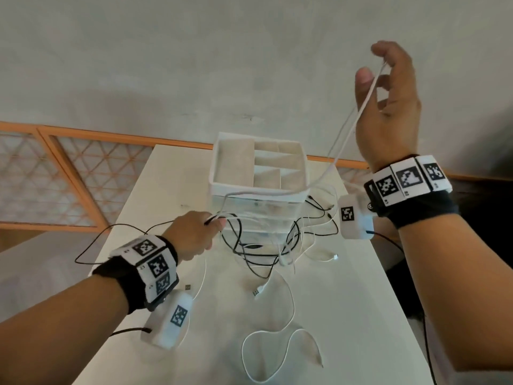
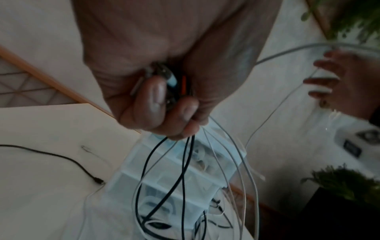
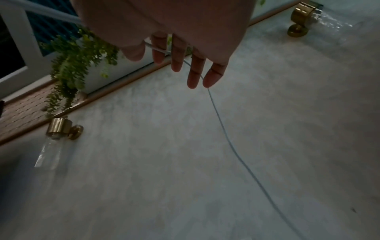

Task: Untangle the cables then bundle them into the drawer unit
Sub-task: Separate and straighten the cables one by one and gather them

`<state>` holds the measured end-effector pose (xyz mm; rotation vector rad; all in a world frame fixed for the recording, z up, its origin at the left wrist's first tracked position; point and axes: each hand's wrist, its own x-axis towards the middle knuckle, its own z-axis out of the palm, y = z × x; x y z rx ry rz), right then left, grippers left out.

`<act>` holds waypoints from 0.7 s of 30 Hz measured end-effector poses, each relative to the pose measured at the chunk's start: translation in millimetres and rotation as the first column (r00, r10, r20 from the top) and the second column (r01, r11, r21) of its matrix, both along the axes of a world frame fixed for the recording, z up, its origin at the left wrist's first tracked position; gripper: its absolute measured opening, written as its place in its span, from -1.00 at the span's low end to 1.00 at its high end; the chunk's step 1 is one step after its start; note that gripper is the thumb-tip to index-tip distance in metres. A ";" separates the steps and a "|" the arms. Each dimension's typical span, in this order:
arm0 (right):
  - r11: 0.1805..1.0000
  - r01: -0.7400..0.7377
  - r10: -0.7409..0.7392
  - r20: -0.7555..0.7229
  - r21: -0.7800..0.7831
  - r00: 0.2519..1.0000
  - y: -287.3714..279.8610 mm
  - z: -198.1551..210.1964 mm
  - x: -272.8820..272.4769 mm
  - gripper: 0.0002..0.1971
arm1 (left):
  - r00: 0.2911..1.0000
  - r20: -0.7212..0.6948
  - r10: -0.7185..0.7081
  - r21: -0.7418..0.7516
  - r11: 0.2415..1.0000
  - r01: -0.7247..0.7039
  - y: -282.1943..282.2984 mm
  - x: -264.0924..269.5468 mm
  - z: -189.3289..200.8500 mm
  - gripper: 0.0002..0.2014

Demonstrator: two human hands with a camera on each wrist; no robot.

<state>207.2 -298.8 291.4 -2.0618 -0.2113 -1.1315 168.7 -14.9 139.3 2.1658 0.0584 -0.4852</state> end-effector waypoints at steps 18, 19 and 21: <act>0.948 -0.247 0.305 -0.794 0.200 0.526 -12.7 -131.9 -47.4 -0.19 | 0.980 0.161 -0.117 -0.130 0.982 0.138 -22.4 -1.7 41.3 -0.64; 0.918 -0.329 0.366 -0.788 0.220 0.496 9.3 -123.8 -54.0 -0.14 | 0.961 0.197 -0.191 -0.077 0.975 0.210 -29.8 -3.5 43.0 -0.64; 0.885 -0.462 0.305 -0.821 0.057 0.482 38.6 -129.4 -62.1 -0.29 | 0.900 0.294 -0.321 0.027 0.944 0.328 -39.7 -7.7 48.7 -0.67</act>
